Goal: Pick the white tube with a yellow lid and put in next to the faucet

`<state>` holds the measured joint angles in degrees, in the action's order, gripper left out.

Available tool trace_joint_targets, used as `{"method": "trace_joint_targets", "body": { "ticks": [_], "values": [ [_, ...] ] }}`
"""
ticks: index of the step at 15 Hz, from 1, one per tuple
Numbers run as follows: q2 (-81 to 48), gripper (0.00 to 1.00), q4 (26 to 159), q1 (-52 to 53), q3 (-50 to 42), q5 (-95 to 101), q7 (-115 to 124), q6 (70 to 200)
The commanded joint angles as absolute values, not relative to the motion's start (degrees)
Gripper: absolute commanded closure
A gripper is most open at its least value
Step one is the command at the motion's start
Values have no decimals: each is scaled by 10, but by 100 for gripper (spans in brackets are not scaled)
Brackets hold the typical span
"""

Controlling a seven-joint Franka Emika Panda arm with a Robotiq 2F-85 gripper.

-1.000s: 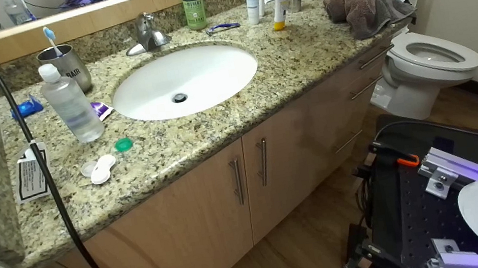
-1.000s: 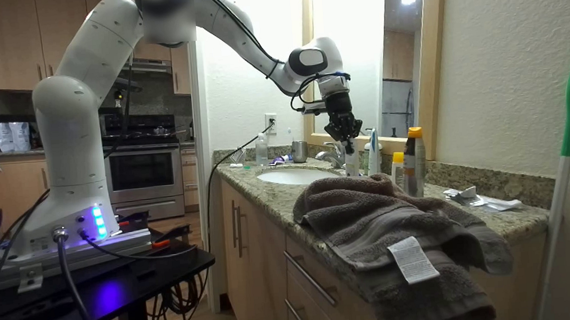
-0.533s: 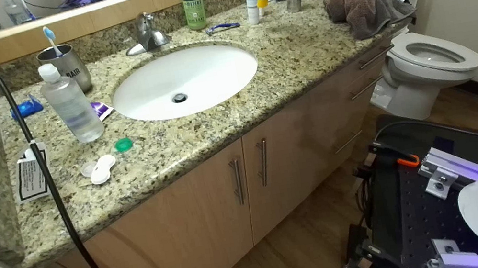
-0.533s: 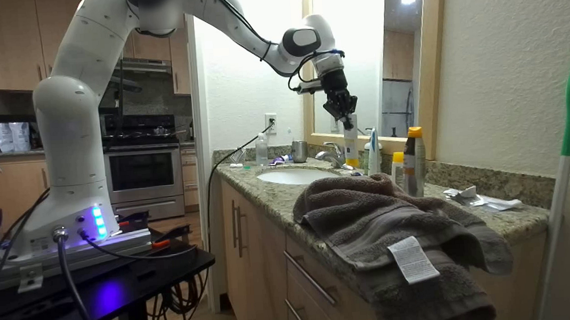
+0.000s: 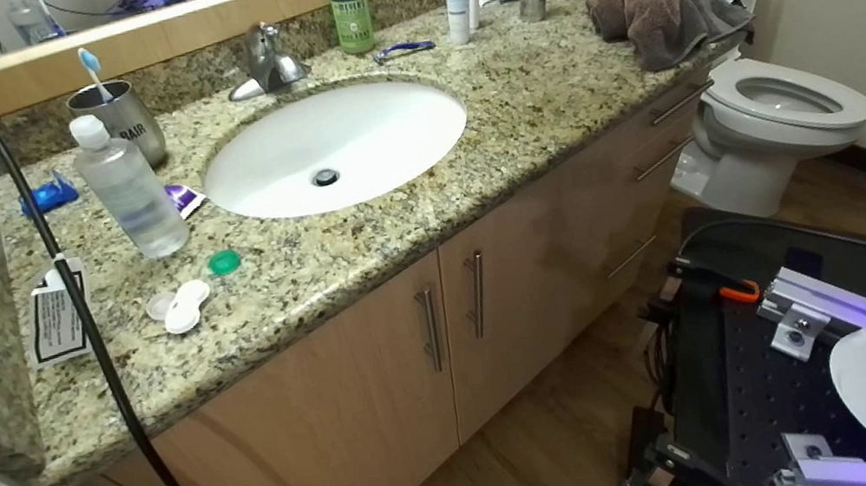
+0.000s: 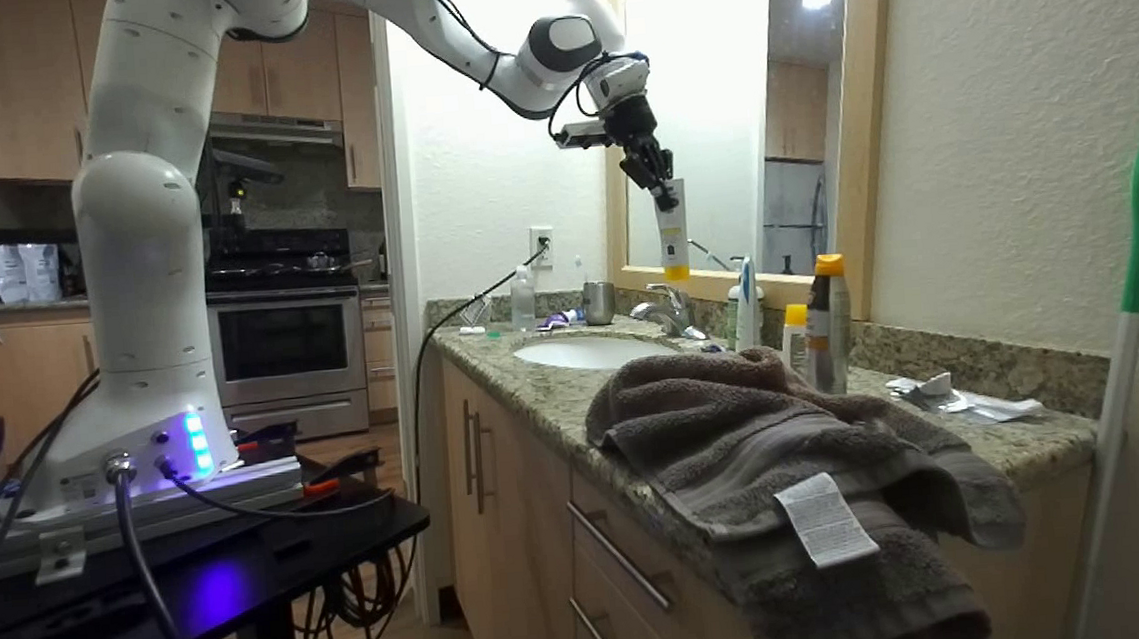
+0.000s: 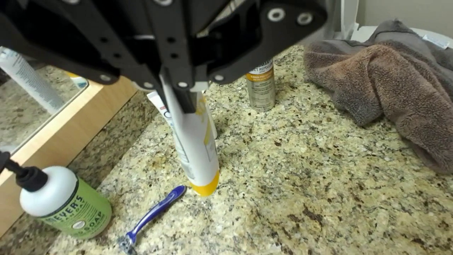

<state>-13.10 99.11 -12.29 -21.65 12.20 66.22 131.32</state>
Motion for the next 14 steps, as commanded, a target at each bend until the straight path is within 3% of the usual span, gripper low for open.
{"method": "trace_joint_targets", "body": {
  "ticks": [1,9,14],
  "values": [
    [-83,99,1070,-105,-202,180,647,1335],
    [11,99,1191,-76,-147,243,637,1443],
    [51,99,1239,-66,-93,253,580,1442]
  ]
}}
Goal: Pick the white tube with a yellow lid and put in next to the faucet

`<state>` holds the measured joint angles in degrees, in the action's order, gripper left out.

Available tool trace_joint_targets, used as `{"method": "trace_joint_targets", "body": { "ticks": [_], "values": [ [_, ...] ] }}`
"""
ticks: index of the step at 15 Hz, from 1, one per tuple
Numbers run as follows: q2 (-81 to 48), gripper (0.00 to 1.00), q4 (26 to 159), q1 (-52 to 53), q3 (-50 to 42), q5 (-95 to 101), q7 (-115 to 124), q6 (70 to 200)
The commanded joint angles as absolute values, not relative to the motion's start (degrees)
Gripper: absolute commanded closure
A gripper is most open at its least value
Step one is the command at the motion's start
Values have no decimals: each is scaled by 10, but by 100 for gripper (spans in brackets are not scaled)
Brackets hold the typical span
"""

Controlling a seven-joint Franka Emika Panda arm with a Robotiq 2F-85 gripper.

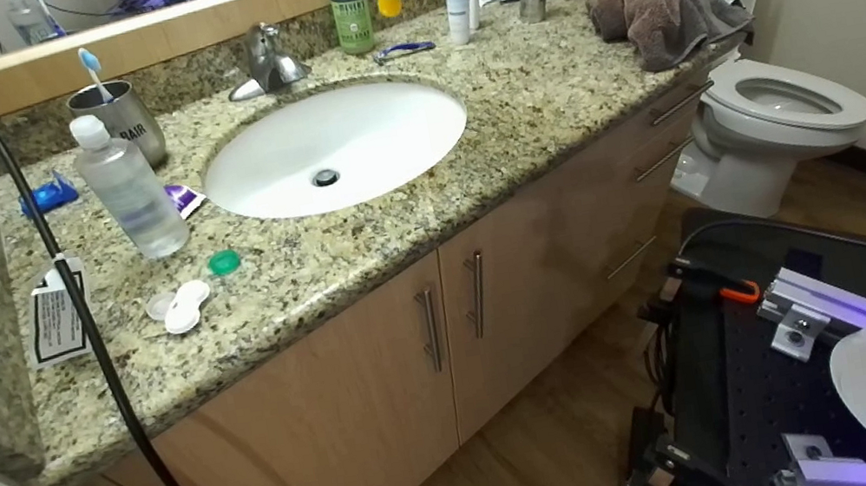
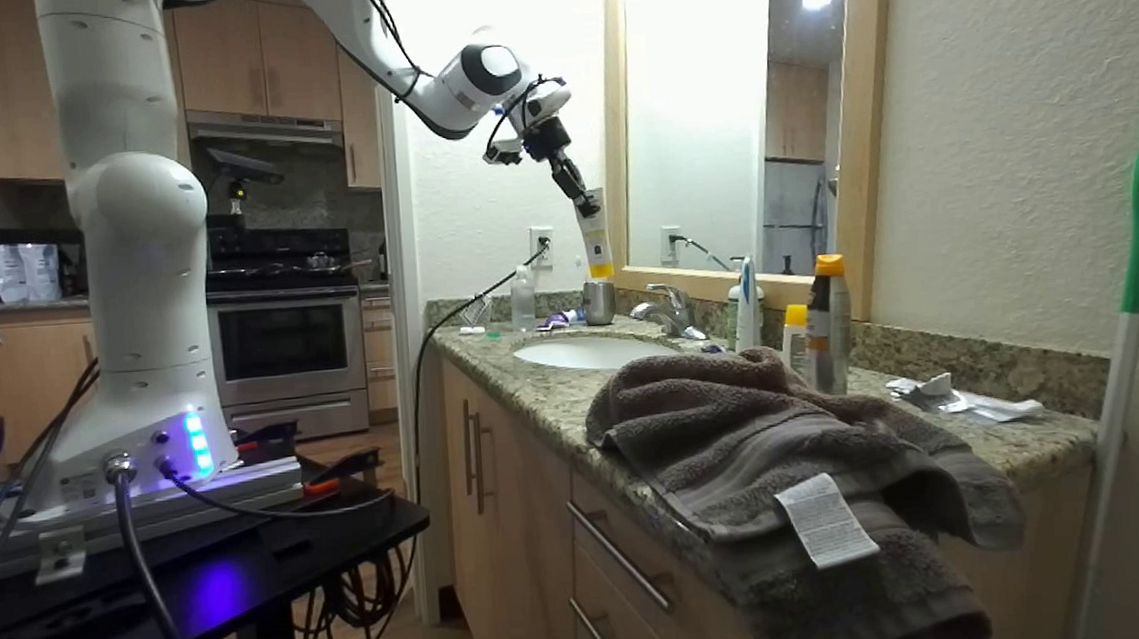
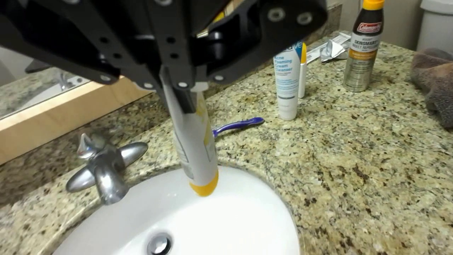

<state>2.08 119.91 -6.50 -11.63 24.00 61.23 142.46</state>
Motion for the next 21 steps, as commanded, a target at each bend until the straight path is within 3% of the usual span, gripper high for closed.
{"method": "trace_joint_targets", "body": {
  "ticks": [1,10,17,21],
  "values": [
    [47,99,1229,-65,-81,259,583,1440],
    [0,99,1072,-42,-26,234,589,1397],
    [13,96,1087,-40,-30,223,586,1412],
    [-73,99,997,-30,-26,292,638,1351]
  ]
}}
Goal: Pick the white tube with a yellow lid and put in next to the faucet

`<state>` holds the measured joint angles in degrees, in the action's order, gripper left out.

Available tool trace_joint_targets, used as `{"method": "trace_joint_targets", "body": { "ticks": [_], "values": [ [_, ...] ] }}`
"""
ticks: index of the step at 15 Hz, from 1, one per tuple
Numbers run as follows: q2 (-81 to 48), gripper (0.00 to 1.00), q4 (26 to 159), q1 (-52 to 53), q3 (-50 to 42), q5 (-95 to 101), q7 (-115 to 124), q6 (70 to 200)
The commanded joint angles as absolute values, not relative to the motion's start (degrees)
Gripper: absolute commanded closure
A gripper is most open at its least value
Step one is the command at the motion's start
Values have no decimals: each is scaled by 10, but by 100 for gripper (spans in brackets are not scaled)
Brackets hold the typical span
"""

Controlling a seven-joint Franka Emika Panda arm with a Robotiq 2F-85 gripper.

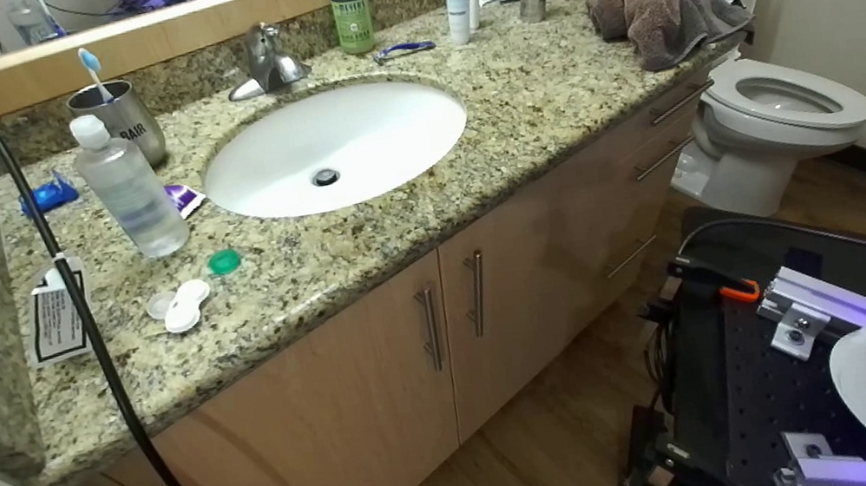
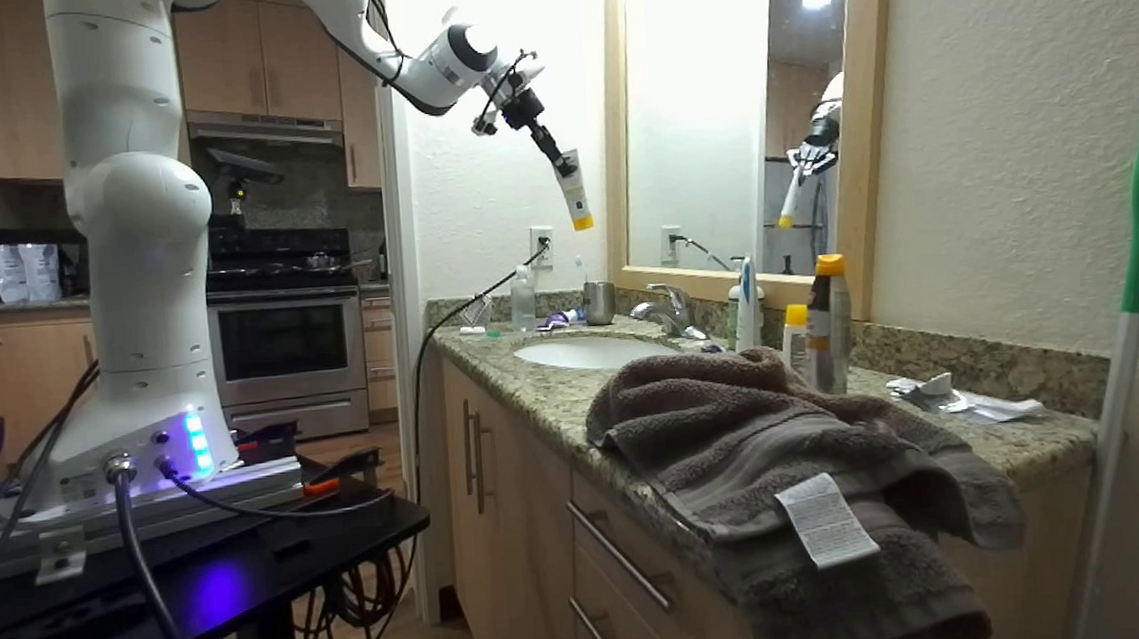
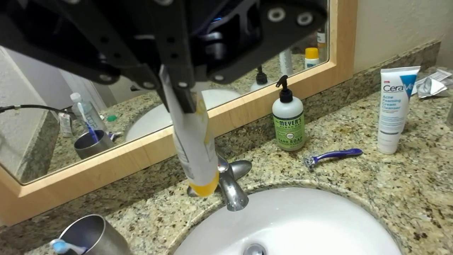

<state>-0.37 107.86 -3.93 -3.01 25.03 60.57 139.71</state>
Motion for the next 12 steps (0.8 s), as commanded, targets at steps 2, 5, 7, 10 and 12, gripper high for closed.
{"method": "trace_joint_targets", "body": {
  "ticks": [2,5,7,10,12],
  "values": [
    [-114,99,940,-9,-26,315,651,1306],
    [-178,99,845,16,-17,299,623,1227],
    [-226,99,779,41,-36,290,615,1181],
    [-293,99,685,44,-53,269,618,1138],
    [-263,96,736,53,-58,276,632,1161]
  ]
}}
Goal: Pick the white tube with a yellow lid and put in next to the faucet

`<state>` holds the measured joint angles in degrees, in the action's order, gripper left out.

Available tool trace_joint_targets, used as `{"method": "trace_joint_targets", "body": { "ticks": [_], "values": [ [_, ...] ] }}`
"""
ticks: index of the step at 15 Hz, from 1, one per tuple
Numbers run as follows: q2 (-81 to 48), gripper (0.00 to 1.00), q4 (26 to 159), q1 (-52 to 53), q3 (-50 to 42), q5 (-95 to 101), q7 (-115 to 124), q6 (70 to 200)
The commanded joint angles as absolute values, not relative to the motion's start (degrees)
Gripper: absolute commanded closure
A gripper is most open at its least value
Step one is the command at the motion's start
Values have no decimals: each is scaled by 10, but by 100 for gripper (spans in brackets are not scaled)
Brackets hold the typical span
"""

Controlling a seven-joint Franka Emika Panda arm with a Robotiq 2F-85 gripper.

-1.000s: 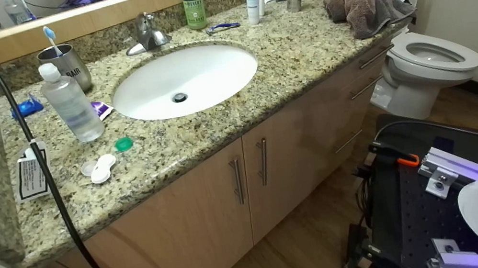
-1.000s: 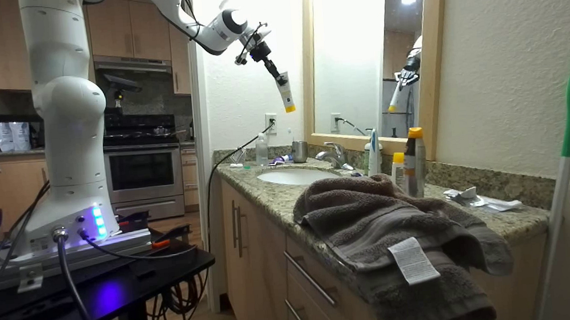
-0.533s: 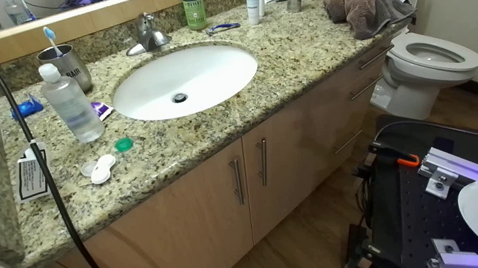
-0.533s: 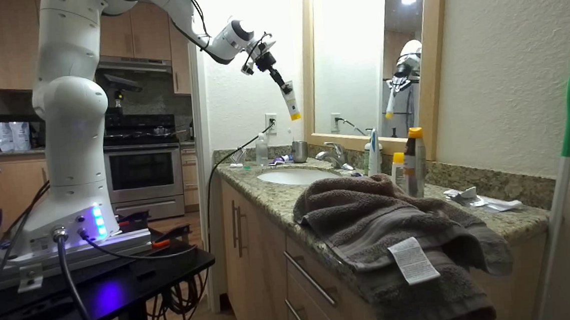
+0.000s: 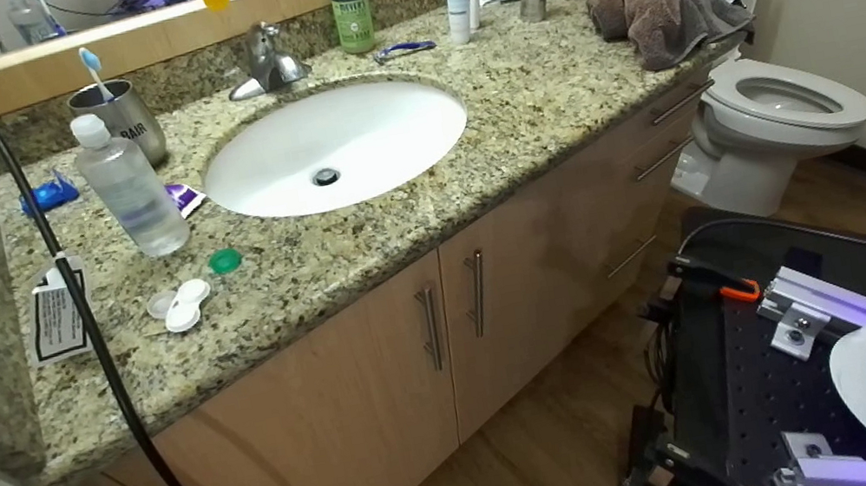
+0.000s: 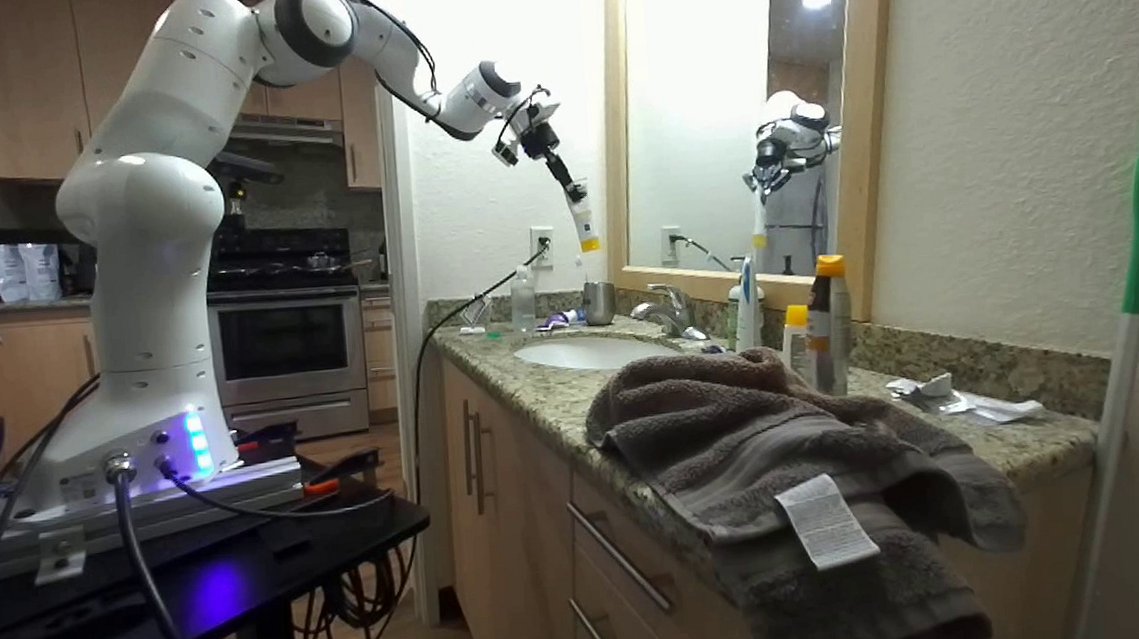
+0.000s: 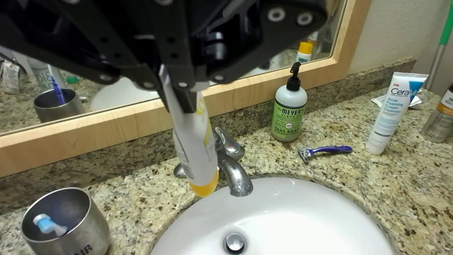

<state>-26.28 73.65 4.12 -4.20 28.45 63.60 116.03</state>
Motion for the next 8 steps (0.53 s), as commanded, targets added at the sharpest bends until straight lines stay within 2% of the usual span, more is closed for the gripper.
{"method": "trace_joint_targets", "body": {
  "ticks": [1,8],
  "values": [
    [-280,96,712,50,-60,271,631,1154],
    [-363,99,622,43,-62,243,635,1122]
  ]
}}
